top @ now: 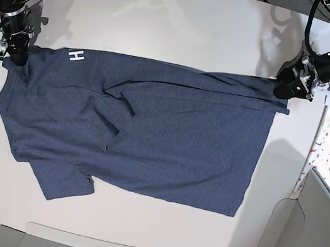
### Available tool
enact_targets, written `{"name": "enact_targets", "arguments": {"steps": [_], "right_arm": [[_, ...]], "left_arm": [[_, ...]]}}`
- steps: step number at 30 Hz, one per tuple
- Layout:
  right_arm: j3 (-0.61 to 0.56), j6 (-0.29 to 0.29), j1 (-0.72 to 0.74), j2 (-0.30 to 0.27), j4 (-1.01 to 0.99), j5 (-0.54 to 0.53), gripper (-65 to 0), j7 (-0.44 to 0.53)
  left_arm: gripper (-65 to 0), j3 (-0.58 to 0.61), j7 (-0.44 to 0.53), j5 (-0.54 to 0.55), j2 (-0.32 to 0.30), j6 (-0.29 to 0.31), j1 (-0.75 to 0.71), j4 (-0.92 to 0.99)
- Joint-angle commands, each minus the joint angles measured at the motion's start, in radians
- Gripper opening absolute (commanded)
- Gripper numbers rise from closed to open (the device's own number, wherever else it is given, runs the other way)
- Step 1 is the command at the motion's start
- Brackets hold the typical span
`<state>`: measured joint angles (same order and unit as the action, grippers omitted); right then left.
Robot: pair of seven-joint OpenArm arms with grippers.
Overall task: Layout the t-shirt on the table in an organized manner, then fold the t-shirt properly
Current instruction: 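Regrasp the folded edge corners with both grippers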
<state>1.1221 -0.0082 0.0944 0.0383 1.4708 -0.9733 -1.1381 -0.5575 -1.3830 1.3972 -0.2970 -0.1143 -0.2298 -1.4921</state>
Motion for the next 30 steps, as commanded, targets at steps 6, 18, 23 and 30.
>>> {"name": "enact_targets", "arguments": {"steps": [6, 18, 23, 30], "right_arm": [[0.005, -0.011, -0.006, -0.013, 0.003, 0.026, -65.0, 0.007], [0.005, -0.011, -0.008, -0.013, 0.003, 0.017, -65.0, 0.007], [0.005, -0.011, -0.009, -0.013, 0.003, -0.002, -65.0, 0.007], [0.005, -0.011, -0.011, -0.013, 0.003, -0.002, -65.0, 0.003]], "left_arm": [[-32.7, -0.009, -0.013, -0.028, -0.014, -0.031, -0.003, -0.014], [-32.7, -0.002, -0.013, -0.147, 0.025, -0.026, 0.046, -0.012], [-32.7, -0.002, -0.013, -0.154, 0.026, -0.026, 0.097, -0.012], [-33.7, -0.002, -0.013, -0.195, 0.028, -0.029, 0.112, -0.012]]}}
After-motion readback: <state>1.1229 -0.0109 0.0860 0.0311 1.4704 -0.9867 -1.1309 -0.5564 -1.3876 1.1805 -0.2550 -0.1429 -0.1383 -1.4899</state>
